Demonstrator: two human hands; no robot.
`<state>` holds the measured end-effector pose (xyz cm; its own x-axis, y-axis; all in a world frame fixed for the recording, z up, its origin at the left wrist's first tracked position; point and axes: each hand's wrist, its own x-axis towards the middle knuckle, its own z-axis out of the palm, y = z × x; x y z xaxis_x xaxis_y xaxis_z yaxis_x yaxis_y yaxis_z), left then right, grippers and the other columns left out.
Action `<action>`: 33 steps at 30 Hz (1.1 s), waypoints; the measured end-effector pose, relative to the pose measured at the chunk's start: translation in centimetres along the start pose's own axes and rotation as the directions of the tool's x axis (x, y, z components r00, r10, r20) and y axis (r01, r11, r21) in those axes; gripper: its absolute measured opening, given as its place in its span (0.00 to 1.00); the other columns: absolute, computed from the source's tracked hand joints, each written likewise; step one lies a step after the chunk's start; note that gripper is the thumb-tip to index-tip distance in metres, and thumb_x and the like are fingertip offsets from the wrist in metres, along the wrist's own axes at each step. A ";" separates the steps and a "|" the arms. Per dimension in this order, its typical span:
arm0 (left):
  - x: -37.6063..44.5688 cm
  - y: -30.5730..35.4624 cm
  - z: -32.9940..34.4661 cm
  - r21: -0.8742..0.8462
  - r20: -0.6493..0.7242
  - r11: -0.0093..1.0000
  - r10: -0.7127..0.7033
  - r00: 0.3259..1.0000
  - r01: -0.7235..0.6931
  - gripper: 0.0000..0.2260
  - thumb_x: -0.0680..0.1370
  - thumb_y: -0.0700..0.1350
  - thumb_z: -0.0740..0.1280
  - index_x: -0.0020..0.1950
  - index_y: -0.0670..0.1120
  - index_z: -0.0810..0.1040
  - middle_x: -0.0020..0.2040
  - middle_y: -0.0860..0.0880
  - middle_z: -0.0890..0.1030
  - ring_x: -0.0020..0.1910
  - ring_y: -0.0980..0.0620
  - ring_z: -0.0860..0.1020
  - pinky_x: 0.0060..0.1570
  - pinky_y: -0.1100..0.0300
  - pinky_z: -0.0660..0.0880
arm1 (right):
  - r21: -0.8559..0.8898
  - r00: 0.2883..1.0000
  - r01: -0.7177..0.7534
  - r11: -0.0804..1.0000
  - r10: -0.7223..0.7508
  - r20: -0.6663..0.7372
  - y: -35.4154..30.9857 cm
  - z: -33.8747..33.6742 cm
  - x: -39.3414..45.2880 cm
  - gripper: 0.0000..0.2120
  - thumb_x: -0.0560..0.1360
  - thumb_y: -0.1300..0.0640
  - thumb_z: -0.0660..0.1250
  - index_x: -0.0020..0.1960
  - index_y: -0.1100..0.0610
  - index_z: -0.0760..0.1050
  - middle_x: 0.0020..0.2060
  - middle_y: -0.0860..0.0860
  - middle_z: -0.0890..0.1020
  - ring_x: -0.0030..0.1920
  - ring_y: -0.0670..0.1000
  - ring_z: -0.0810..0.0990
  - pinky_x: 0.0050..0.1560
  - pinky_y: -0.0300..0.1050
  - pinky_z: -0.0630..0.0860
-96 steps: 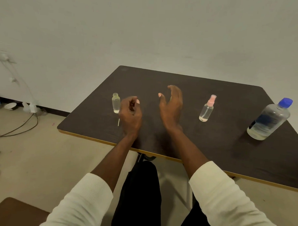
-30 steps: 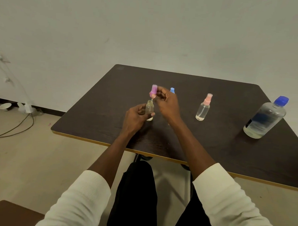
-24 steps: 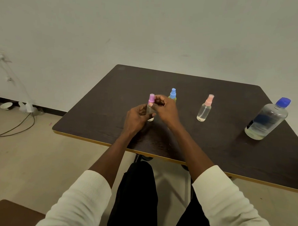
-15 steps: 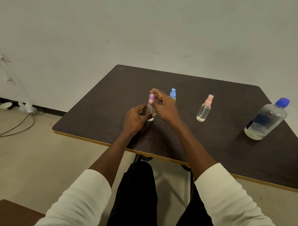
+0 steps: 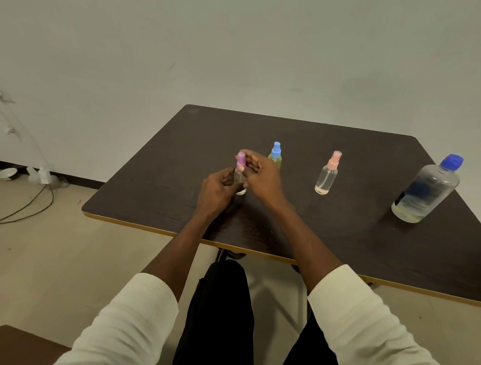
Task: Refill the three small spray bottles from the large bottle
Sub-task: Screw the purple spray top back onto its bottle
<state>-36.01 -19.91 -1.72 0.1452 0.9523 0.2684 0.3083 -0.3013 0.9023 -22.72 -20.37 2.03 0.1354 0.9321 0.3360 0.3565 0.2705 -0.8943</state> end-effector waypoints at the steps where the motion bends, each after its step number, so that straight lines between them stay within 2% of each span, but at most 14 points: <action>1: 0.0 -0.1 0.0 0.007 0.000 1.000 0.002 1.000 -0.002 0.15 0.77 0.48 0.74 0.63 0.47 0.82 0.50 0.55 0.86 0.48 0.69 0.81 0.44 0.78 0.73 | -0.001 0.998 0.008 1.000 -0.008 -0.062 0.0 0.0 -0.1 0.11 0.75 0.60 0.72 0.57 0.57 0.80 0.48 0.49 0.84 0.51 0.46 0.82 0.56 0.47 0.80; 3: 0.0 -0.1 0.0 0.032 -0.004 0.999 -0.002 1.000 0.002 0.13 0.77 0.48 0.74 0.60 0.48 0.83 0.46 0.58 0.85 0.45 0.70 0.81 0.43 0.76 0.74 | -0.023 0.994 0.017 1.000 -0.019 -0.107 -0.1 0.1 -0.1 0.10 0.71 0.60 0.75 0.51 0.56 0.79 0.43 0.48 0.82 0.45 0.44 0.81 0.47 0.40 0.81; 4: 0.0 -0.2 0.0 0.044 -0.005 0.999 -0.004 1.000 0.005 0.12 0.78 0.48 0.73 0.59 0.48 0.83 0.46 0.58 0.84 0.44 0.69 0.81 0.43 0.74 0.75 | -0.039 0.996 0.013 0.999 -0.017 -0.090 -0.1 0.2 0.0 0.12 0.71 0.58 0.76 0.52 0.56 0.78 0.45 0.48 0.82 0.46 0.44 0.81 0.46 0.39 0.80; 6: 0.0 -0.1 0.0 0.039 0.001 0.999 -0.005 1.000 0.005 0.13 0.77 0.49 0.73 0.61 0.49 0.82 0.46 0.59 0.84 0.45 0.68 0.81 0.45 0.72 0.77 | -0.014 0.999 -0.035 0.999 0.035 -0.003 -0.5 0.0 0.1 0.18 0.74 0.54 0.73 0.61 0.57 0.75 0.53 0.49 0.81 0.53 0.46 0.80 0.48 0.39 0.80; 8: 0.0 0.0 0.0 0.019 -0.002 1.000 0.005 1.000 -0.004 0.14 0.77 0.49 0.74 0.62 0.50 0.83 0.45 0.61 0.84 0.45 0.71 0.81 0.43 0.76 0.74 | 0.062 0.995 -0.078 0.995 0.075 0.059 -0.5 -0.3 0.2 0.17 0.78 0.56 0.68 0.66 0.58 0.75 0.57 0.51 0.82 0.56 0.47 0.81 0.51 0.41 0.80; 11: 0.0 0.0 0.0 0.000 0.005 1.000 0.005 1.000 -0.005 0.14 0.76 0.47 0.75 0.62 0.49 0.83 0.47 0.58 0.85 0.46 0.71 0.81 0.44 0.78 0.73 | 0.042 0.998 -0.029 0.999 0.031 -0.057 -0.6 -0.3 -0.1 0.08 0.75 0.61 0.71 0.54 0.59 0.81 0.46 0.52 0.85 0.49 0.48 0.83 0.50 0.43 0.82; 13: 0.1 0.0 0.1 0.023 0.007 1.000 0.000 1.000 0.000 0.13 0.77 0.46 0.74 0.61 0.48 0.83 0.47 0.56 0.85 0.43 0.72 0.80 0.43 0.78 0.72 | 0.008 0.994 -0.010 1.000 0.011 -0.107 -0.5 -0.3 0.1 0.09 0.72 0.59 0.75 0.50 0.59 0.79 0.43 0.50 0.83 0.44 0.46 0.81 0.44 0.36 0.79; 15: 0.1 -0.1 0.1 0.031 0.002 0.999 -0.007 1.000 0.007 0.11 0.77 0.47 0.75 0.58 0.49 0.83 0.44 0.60 0.83 0.41 0.73 0.79 0.41 0.78 0.72 | 0.004 0.999 -0.013 1.000 0.013 -0.046 -0.7 -0.5 0.4 0.15 0.71 0.58 0.76 0.54 0.59 0.77 0.47 0.51 0.82 0.47 0.45 0.80 0.41 0.31 0.77; 17: 0.1 0.0 0.0 0.008 0.008 1.000 0.006 1.000 -0.006 0.10 0.76 0.47 0.75 0.57 0.53 0.82 0.44 0.62 0.84 0.44 0.71 0.81 0.43 0.77 0.72 | 0.023 0.997 -0.040 0.999 0.039 0.062 -0.7 -1.0 0.8 0.18 0.74 0.61 0.73 0.63 0.59 0.75 0.55 0.51 0.82 0.55 0.46 0.80 0.51 0.34 0.78; 19: 0.0 0.1 0.0 -0.010 0.011 1.000 0.021 1.000 -0.021 0.11 0.76 0.47 0.75 0.58 0.52 0.83 0.46 0.60 0.86 0.47 0.68 0.82 0.46 0.76 0.74 | 0.044 0.992 -0.052 0.998 0.047 0.117 -0.8 -1.1 1.0 0.17 0.76 0.65 0.69 0.64 0.61 0.76 0.56 0.54 0.83 0.57 0.47 0.81 0.57 0.39 0.78; 22: -0.1 0.2 0.0 -0.018 0.010 1.000 0.024 1.000 -0.024 0.11 0.76 0.46 0.75 0.58 0.52 0.83 0.46 0.60 0.86 0.47 0.68 0.82 0.46 0.75 0.74 | 0.042 1.000 -0.015 0.999 0.015 0.007 -0.5 -0.6 0.9 0.12 0.74 0.68 0.70 0.57 0.62 0.80 0.49 0.54 0.85 0.52 0.48 0.84 0.56 0.43 0.80; 27: -0.1 0.1 0.0 0.038 0.021 0.999 0.034 0.999 -0.035 0.10 0.78 0.46 0.73 0.59 0.49 0.83 0.45 0.59 0.84 0.44 0.70 0.81 0.43 0.76 0.74 | -0.012 0.990 0.054 0.998 -0.055 -0.133 -0.1 0.6 0.3 0.06 0.74 0.63 0.72 0.50 0.57 0.82 0.40 0.45 0.84 0.44 0.43 0.83 0.47 0.40 0.81; 31: 0.3 0.2 0.1 0.038 0.024 0.999 0.011 1.000 -0.012 0.13 0.78 0.48 0.73 0.61 0.47 0.83 0.49 0.54 0.86 0.48 0.66 0.82 0.46 0.74 0.75 | 0.025 0.990 0.042 0.999 -0.038 -0.136 -0.2 0.2 -0.4 0.08 0.75 0.60 0.72 0.54 0.58 0.81 0.44 0.49 0.84 0.47 0.46 0.83 0.50 0.39 0.80; 33: 0.8 0.1 0.3 0.024 0.014 1.000 -0.004 1.000 0.004 0.13 0.77 0.47 0.74 0.61 0.46 0.83 0.51 0.52 0.87 0.49 0.62 0.83 0.51 0.66 0.78 | 0.032 0.981 -0.008 0.999 0.014 -0.193 0.0 -0.3 -0.7 0.14 0.74 0.61 0.73 0.58 0.60 0.80 0.48 0.50 0.84 0.50 0.45 0.82 0.53 0.35 0.78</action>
<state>-35.54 -19.20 -1.48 0.1570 0.9529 0.2596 0.3312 -0.2984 0.8951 -22.53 -21.06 1.85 0.3163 0.8719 0.3739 0.3260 0.2702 -0.9059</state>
